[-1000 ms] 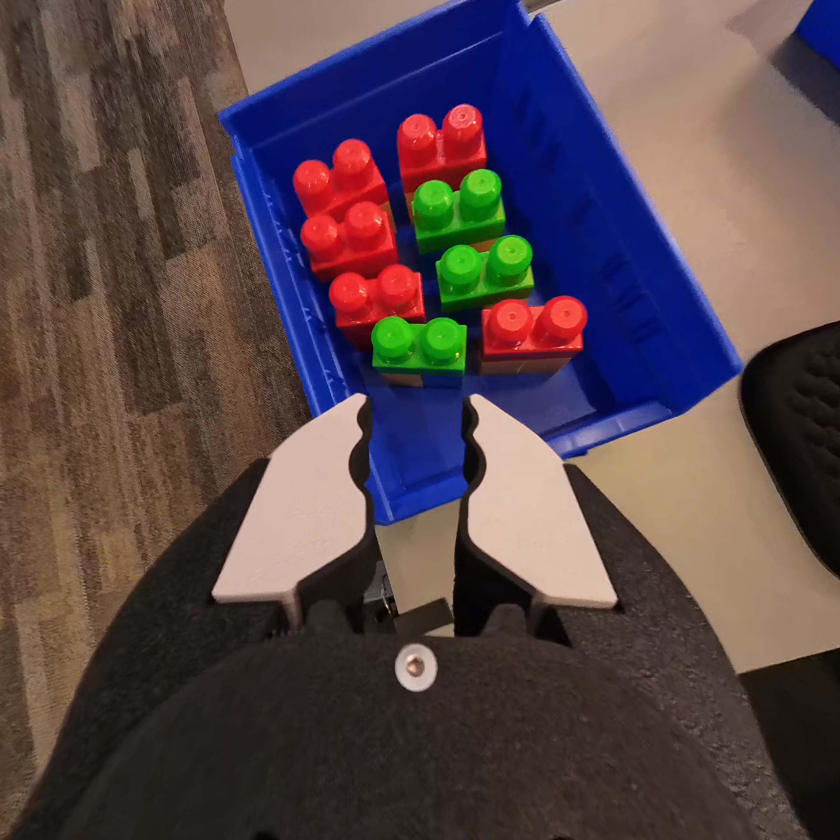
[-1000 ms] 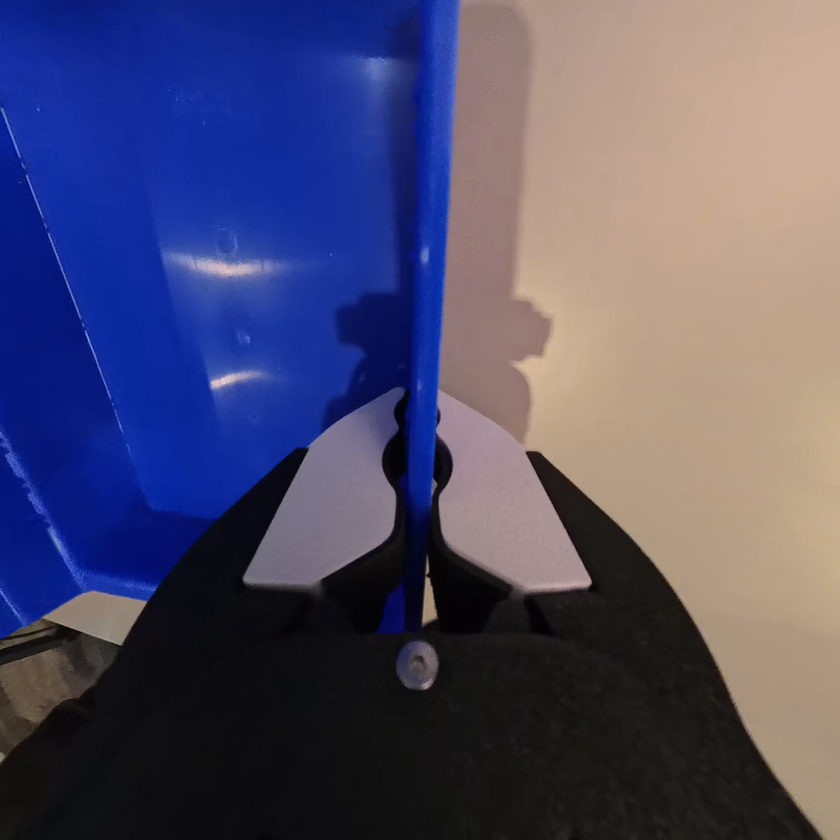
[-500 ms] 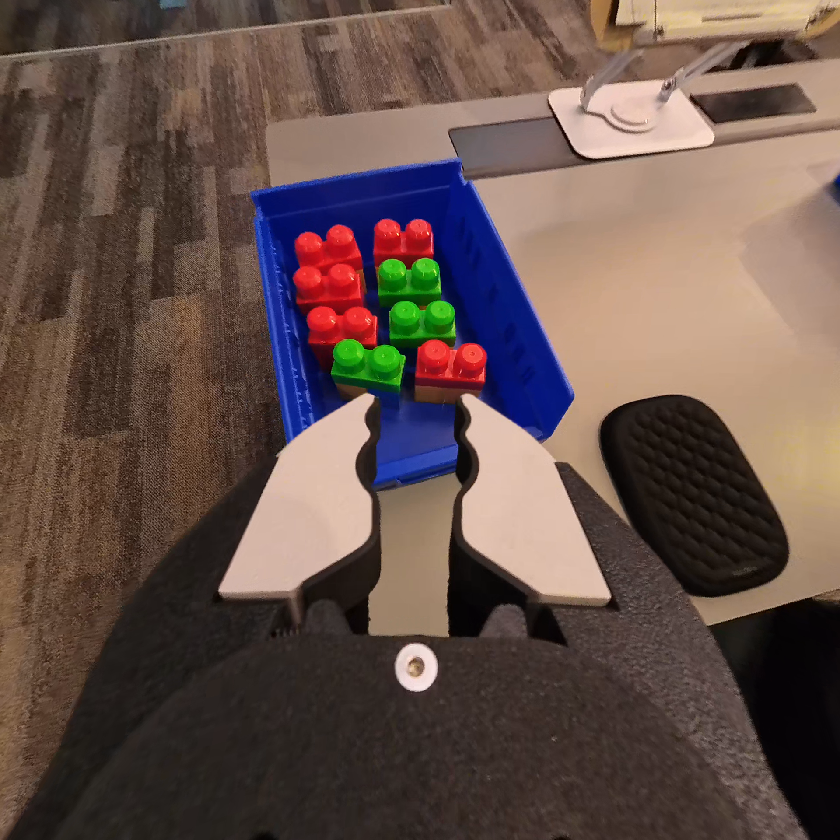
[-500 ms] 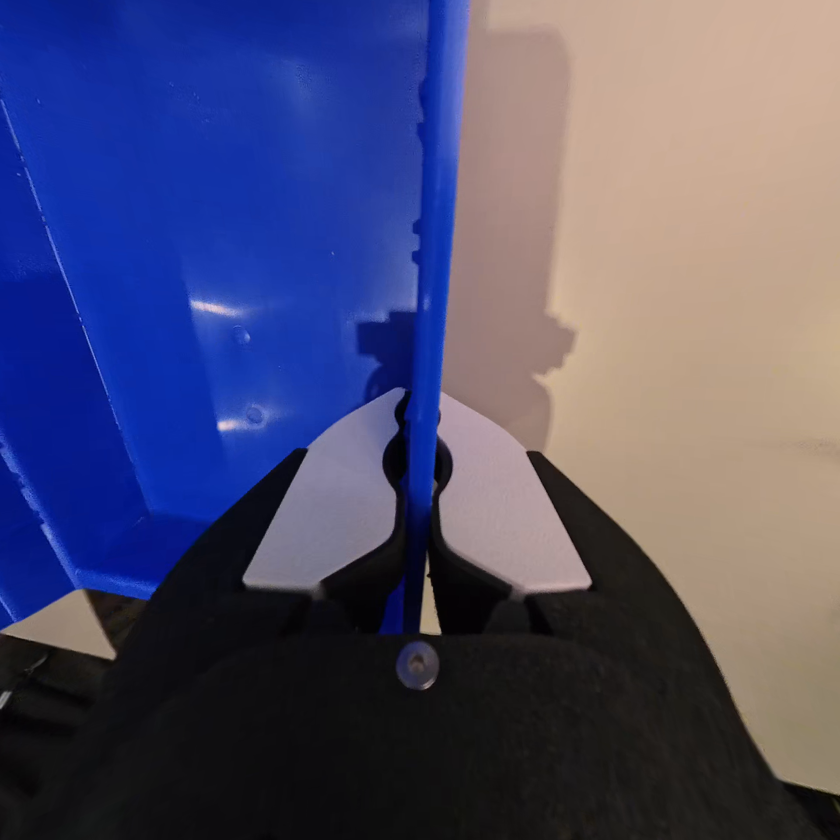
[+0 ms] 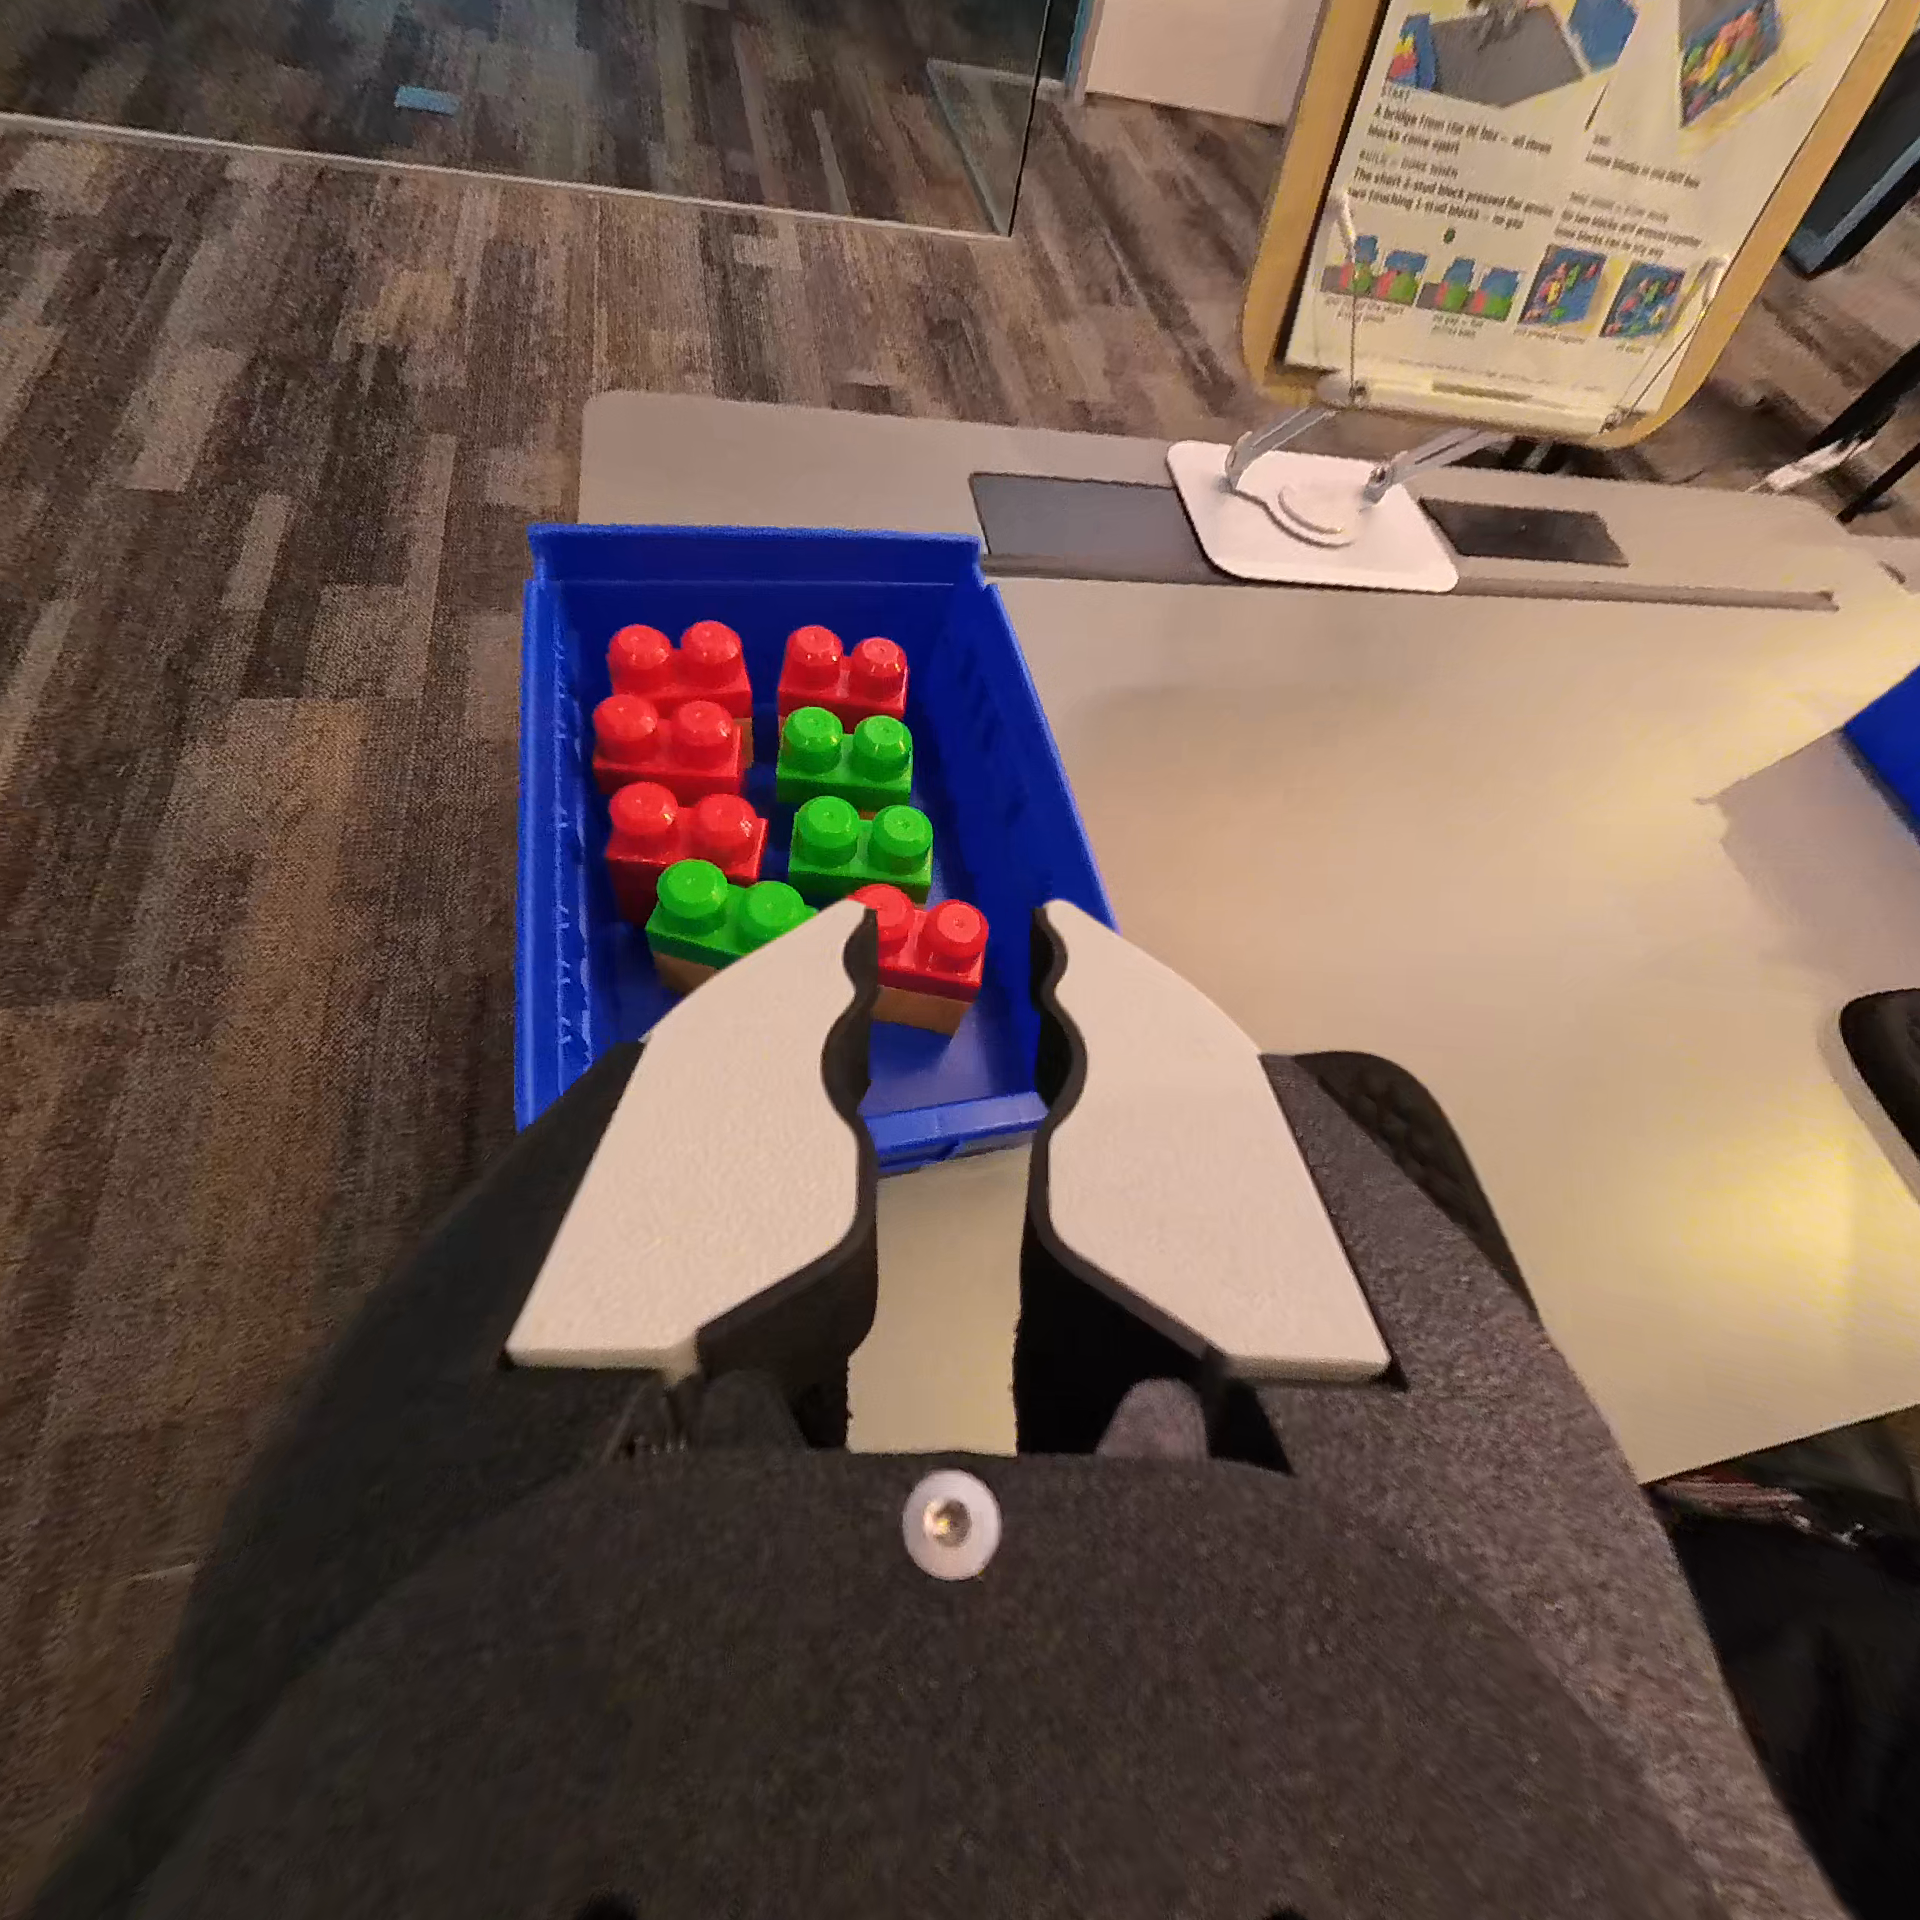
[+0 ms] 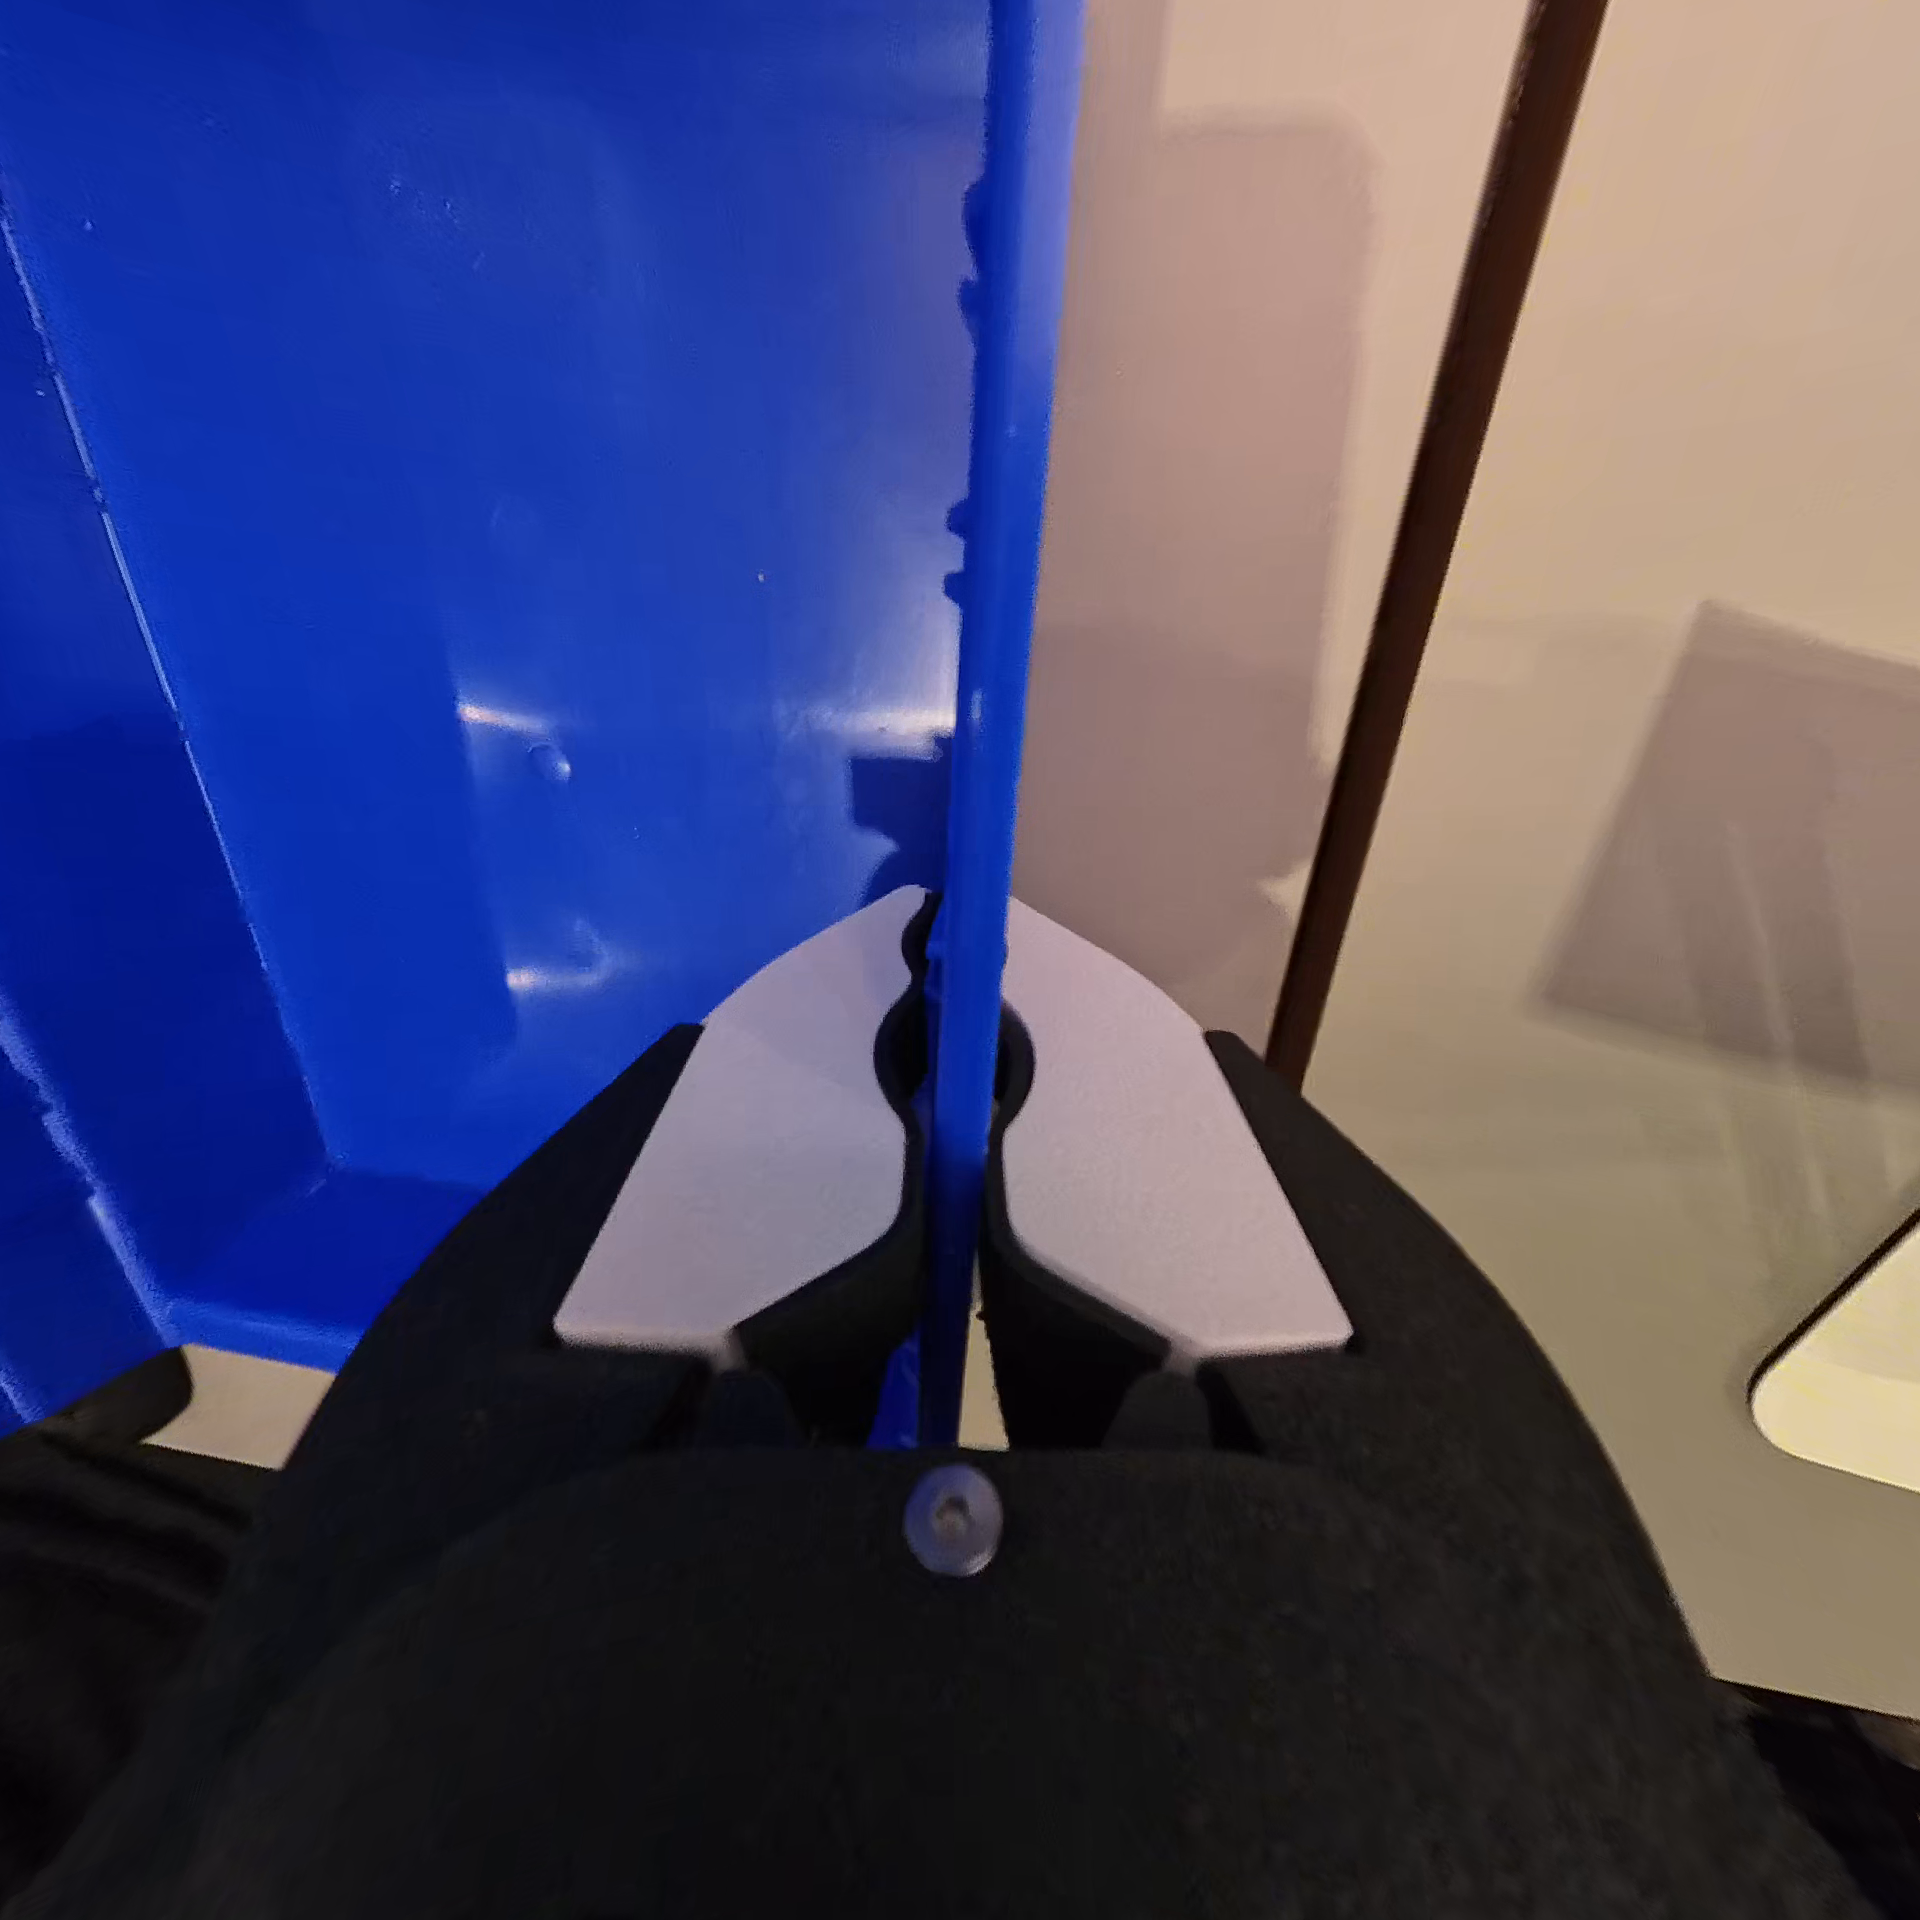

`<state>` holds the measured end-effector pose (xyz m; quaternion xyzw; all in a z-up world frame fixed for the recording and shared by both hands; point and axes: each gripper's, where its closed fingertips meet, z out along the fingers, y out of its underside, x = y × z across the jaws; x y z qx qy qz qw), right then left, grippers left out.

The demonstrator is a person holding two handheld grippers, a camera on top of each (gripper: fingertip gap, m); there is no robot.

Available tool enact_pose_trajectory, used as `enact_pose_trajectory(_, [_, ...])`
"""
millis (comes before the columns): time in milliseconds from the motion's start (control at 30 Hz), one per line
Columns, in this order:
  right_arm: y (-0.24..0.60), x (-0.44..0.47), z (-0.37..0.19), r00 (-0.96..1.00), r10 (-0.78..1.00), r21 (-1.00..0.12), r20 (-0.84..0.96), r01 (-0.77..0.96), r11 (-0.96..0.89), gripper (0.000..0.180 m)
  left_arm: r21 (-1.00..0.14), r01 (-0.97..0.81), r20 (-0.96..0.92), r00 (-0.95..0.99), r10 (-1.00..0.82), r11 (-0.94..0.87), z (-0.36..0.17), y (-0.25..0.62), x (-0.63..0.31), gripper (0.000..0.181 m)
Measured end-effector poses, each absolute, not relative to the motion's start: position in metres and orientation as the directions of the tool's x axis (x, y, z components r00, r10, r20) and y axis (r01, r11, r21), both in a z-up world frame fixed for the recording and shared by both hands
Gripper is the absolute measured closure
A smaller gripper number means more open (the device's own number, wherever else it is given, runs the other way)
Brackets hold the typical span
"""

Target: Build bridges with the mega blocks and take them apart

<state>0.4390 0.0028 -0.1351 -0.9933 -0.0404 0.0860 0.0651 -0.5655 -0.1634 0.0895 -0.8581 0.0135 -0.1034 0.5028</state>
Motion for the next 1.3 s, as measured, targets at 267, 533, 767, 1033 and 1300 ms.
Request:
enact_pose_trajectory(267, [0.003,0.443,-0.135,0.983,0.076,-0.136,-0.168,0.054,-0.989,0.174,-0.848,-0.021,0.074,0.985,-0.156,-0.530,0.083,-0.160,-0.538,0.152])
enact_pose_trajectory(533, [-0.001,0.448,-0.131,0.984,0.092,-0.174,-0.155,0.064,-0.983,0.174,-0.872,-0.027,0.100,0.968,-0.232,-0.490,0.088,-0.159,-0.507,0.146])
enact_pose_trajectory(767, [0.002,0.455,-0.060,0.988,0.107,-0.414,-0.113,0.051,-0.909,0.166,-0.943,-0.160,-0.058,0.942,-0.330,-0.291,0.117,-0.163,-0.482,0.127])
enact_pose_trajectory(1033, [0.011,0.373,0.088,0.939,0.333,-0.824,-0.087,0.120,-0.553,0.165,-0.920,-0.228,-0.074,0.899,-0.432,-0.319,0.084,-0.153,-0.454,0.121])
enact_pose_trajectory(1300, [-0.016,0.316,0.199,0.865,0.500,-0.999,-0.035,-0.036,-0.007,0.155,-0.965,-0.226,-0.130,0.850,-0.510,-0.131,0.110,-0.175,-0.424,0.117])
